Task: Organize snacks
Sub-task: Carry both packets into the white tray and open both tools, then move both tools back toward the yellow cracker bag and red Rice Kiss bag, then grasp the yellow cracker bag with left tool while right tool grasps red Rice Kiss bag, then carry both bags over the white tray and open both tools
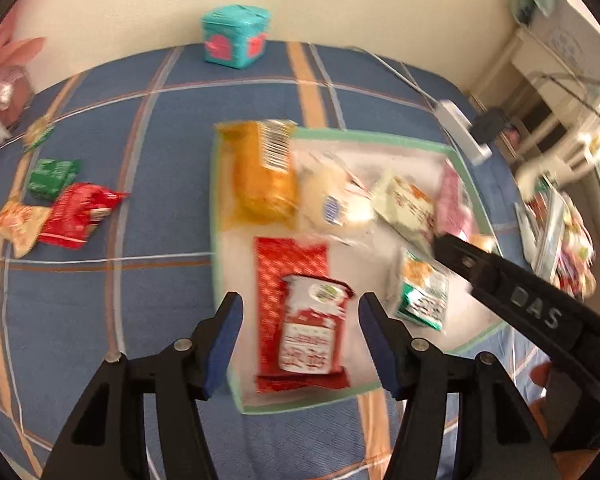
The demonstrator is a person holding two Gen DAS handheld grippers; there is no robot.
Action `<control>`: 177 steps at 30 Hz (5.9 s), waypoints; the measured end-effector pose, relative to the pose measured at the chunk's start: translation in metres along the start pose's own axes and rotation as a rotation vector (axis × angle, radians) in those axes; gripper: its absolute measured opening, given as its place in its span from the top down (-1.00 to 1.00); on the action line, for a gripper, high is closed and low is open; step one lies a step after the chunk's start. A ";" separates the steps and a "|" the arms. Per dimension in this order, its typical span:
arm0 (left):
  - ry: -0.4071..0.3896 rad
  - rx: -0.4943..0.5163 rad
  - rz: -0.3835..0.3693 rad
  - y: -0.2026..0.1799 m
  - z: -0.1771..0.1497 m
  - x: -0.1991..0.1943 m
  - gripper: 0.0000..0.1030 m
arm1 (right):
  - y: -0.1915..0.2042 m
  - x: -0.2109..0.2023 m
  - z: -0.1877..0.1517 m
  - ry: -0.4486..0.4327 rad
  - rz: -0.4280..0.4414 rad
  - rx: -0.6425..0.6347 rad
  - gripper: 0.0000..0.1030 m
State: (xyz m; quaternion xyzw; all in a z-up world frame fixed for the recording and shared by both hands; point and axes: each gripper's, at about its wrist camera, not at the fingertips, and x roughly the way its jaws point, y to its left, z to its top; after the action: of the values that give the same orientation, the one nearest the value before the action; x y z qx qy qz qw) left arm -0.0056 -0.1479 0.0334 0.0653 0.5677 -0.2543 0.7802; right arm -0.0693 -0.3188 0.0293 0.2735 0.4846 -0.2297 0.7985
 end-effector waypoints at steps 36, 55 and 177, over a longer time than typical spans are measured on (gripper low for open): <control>-0.184 -0.519 0.255 0.155 -0.006 -0.044 -0.78 | 0.069 0.008 -0.018 -0.042 0.033 -0.218 -1.00; -0.259 -0.547 0.248 0.210 0.028 -0.052 -0.95 | 0.076 0.008 -0.011 -0.107 0.105 -0.162 -1.00; -0.170 -0.228 0.132 0.123 0.013 -0.057 0.28 | 0.086 -0.024 -0.021 -0.050 0.143 -0.147 -0.35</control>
State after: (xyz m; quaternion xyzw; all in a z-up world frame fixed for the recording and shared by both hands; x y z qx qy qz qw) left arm 0.0508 -0.0289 0.0672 -0.0082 0.5194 -0.1409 0.8428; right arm -0.0388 -0.2381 0.0611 0.2422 0.4595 -0.1425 0.8425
